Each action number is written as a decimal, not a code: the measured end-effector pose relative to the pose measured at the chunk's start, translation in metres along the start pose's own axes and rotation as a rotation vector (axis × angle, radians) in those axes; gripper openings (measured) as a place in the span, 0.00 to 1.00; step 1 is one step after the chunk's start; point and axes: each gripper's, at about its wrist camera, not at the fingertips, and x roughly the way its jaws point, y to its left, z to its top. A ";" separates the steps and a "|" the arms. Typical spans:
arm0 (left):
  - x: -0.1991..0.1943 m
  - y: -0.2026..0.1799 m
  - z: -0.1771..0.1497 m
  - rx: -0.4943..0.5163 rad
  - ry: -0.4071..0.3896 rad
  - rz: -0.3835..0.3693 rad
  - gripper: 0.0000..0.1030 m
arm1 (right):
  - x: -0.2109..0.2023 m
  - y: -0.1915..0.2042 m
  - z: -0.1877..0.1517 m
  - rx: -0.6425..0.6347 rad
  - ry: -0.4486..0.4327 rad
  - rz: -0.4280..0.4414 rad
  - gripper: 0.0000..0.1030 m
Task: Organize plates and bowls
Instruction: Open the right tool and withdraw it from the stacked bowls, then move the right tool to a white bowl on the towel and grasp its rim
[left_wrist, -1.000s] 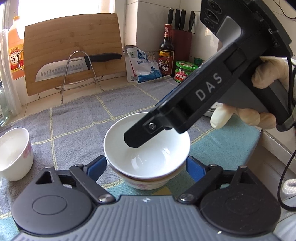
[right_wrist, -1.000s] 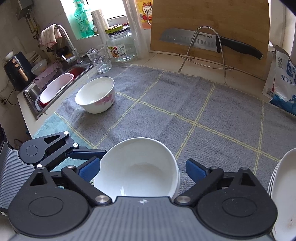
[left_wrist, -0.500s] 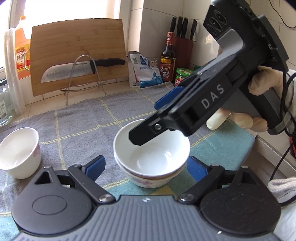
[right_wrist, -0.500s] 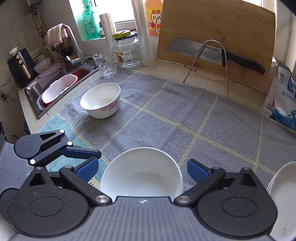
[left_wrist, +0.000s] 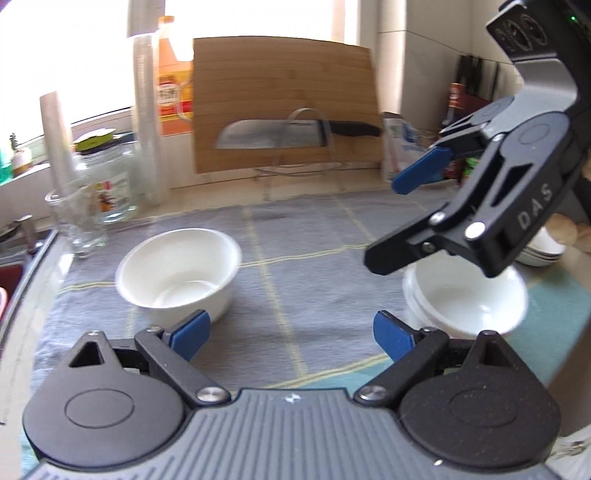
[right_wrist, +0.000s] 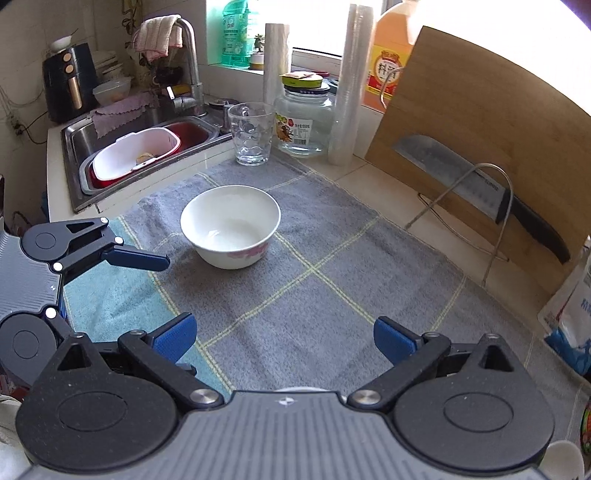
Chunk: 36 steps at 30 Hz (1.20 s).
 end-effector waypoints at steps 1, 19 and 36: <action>0.001 0.006 -0.001 -0.006 -0.002 0.023 0.92 | 0.005 0.002 0.005 -0.009 0.004 0.004 1.00; 0.043 0.060 -0.015 -0.054 0.018 0.090 0.92 | 0.087 0.020 0.068 -0.006 0.018 0.094 1.00; 0.061 0.077 -0.009 -0.073 -0.029 0.077 0.88 | 0.144 0.000 0.087 0.105 0.089 0.233 0.78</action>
